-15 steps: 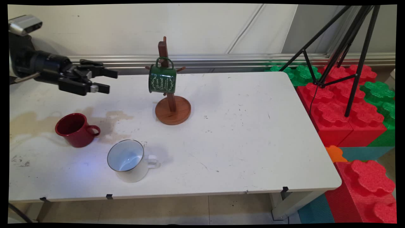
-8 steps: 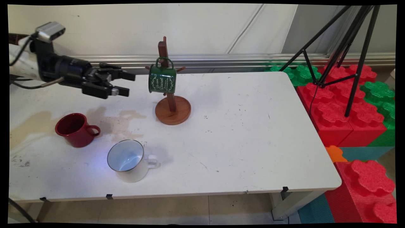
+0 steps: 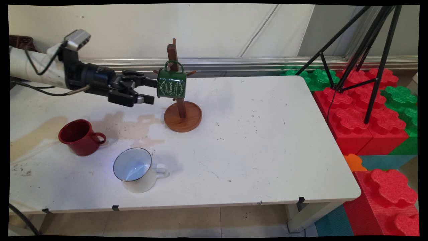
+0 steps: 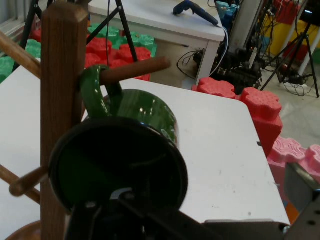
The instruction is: Pick up the green mug from the rack, then place the picked object on the table
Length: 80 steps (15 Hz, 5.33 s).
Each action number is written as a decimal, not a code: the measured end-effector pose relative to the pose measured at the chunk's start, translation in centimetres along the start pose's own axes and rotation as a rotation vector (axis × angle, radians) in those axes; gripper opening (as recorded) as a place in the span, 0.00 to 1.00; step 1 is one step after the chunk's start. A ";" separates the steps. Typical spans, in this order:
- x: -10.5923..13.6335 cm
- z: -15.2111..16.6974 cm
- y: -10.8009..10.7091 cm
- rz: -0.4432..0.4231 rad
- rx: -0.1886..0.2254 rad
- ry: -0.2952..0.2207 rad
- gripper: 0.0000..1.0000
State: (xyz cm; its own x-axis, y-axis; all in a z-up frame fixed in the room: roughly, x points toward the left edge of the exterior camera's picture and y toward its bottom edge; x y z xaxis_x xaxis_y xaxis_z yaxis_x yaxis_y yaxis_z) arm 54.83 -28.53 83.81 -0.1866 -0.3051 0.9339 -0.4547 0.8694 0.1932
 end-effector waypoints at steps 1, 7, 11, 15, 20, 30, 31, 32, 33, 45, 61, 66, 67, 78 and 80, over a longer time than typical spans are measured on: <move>-0.1 0.5 -0.2 0.000 0.001 0.000 1.00; -0.4 2.5 -1.0 0.001 0.008 0.000 1.00; -0.6 3.1 -1.4 0.001 0.009 -0.001 1.00; -0.6 3.3 -1.6 -0.003 0.004 0.010 0.00; -0.6 3.3 -1.6 -0.008 -0.004 0.020 0.00; -0.5 2.9 -1.7 -0.013 -0.012 0.027 0.00; -0.5 2.8 -1.7 -0.012 -0.013 0.029 0.00; -0.3 2.8 -1.7 -0.011 -0.015 0.031 0.00; -0.3 2.7 -1.7 -0.009 -0.016 0.033 0.00; 0.9 1.3 0.2 0.031 -0.075 0.051 0.00; 1.1 -3.5 2.7 0.092 -0.107 -0.003 0.00; 0.6 -6.0 2.9 0.116 -0.101 -0.055 0.00; 0.5 -6.6 2.9 0.122 -0.098 -0.069 0.00; 0.5 -10.9 0.5 0.178 0.019 -0.213 0.00; 0.4 -11.4 -0.2 0.187 0.045 -0.237 0.00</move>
State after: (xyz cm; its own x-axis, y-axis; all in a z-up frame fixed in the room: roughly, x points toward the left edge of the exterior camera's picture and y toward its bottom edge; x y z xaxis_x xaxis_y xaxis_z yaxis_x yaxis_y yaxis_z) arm 64.76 -24.35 87.58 -0.4667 -0.2279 0.8546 -0.4304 0.9026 0.0056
